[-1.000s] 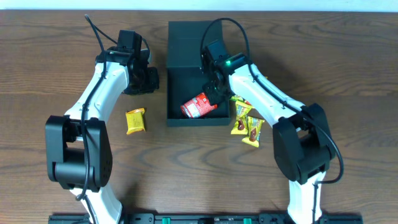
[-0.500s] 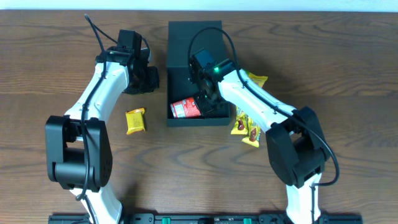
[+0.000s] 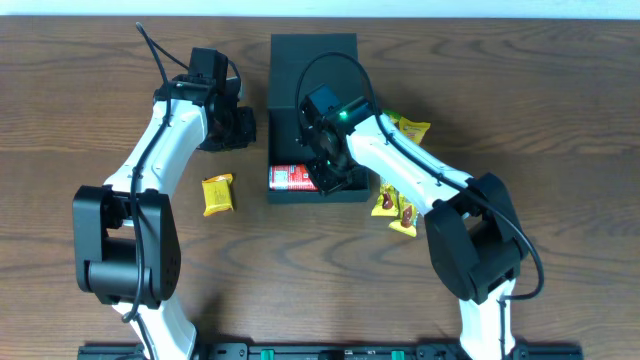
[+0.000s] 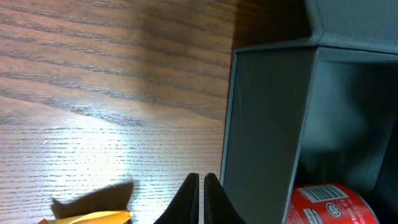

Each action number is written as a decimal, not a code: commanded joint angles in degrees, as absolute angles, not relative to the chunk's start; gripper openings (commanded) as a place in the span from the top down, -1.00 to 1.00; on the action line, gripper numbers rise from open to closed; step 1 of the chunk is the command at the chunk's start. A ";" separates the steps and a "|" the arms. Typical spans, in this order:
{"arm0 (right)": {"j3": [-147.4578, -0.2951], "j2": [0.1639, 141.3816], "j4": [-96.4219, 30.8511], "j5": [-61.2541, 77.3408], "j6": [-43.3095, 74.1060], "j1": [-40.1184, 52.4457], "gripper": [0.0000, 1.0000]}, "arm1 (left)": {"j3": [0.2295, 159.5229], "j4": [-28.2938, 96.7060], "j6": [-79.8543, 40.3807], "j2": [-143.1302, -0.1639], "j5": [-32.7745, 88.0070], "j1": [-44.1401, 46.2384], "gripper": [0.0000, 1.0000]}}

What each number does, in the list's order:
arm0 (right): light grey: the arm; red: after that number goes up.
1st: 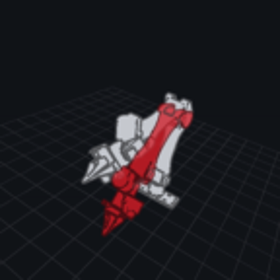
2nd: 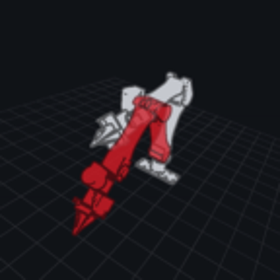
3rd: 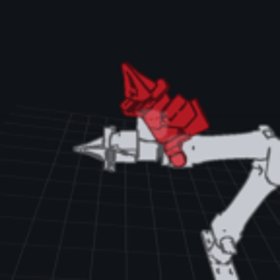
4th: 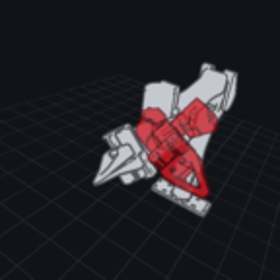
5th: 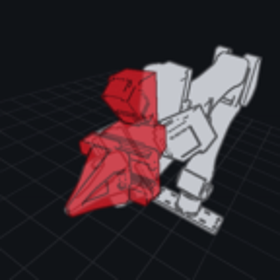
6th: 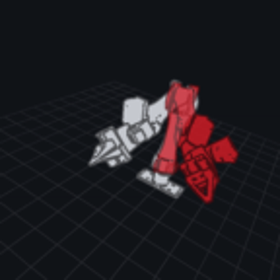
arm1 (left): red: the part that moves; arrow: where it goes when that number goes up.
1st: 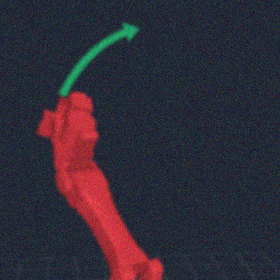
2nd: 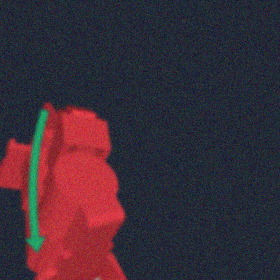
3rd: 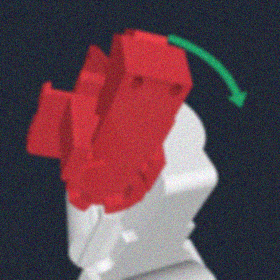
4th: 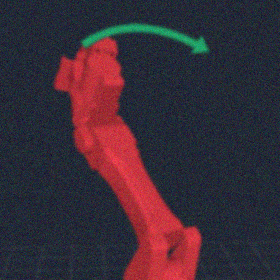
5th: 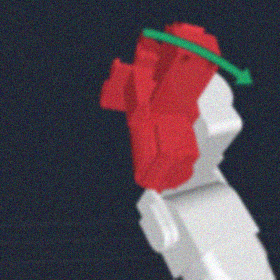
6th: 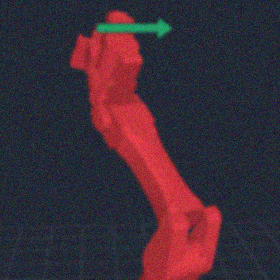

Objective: Pack container

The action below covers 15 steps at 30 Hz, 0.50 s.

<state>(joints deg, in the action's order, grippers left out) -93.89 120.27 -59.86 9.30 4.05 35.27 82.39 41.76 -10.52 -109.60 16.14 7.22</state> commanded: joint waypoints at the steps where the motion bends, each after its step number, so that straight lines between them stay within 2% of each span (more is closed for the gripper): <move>1: -93.65 120.66 -59.94 9.85 2.50 36.45 0.98 | 83.48 41.78 -10.74 -108.64 16.10 7.05 0.88; 10: -101.30 120.53 -61.47 -7.55 3.18 35.92 0.97 | 83.88 42.30 -10.74 -108.60 13.69 7.05 0.88; 15: -110.78 120.40 -64.62 -8.73 3.36 33.34 0.98 | 86.15 46.13 -10.72 -107.63 7.84 7.05 0.88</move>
<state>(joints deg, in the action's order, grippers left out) -105.91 120.57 -63.75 -5.10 3.84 35.20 83.74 45.30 -10.52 -109.60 12.62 7.22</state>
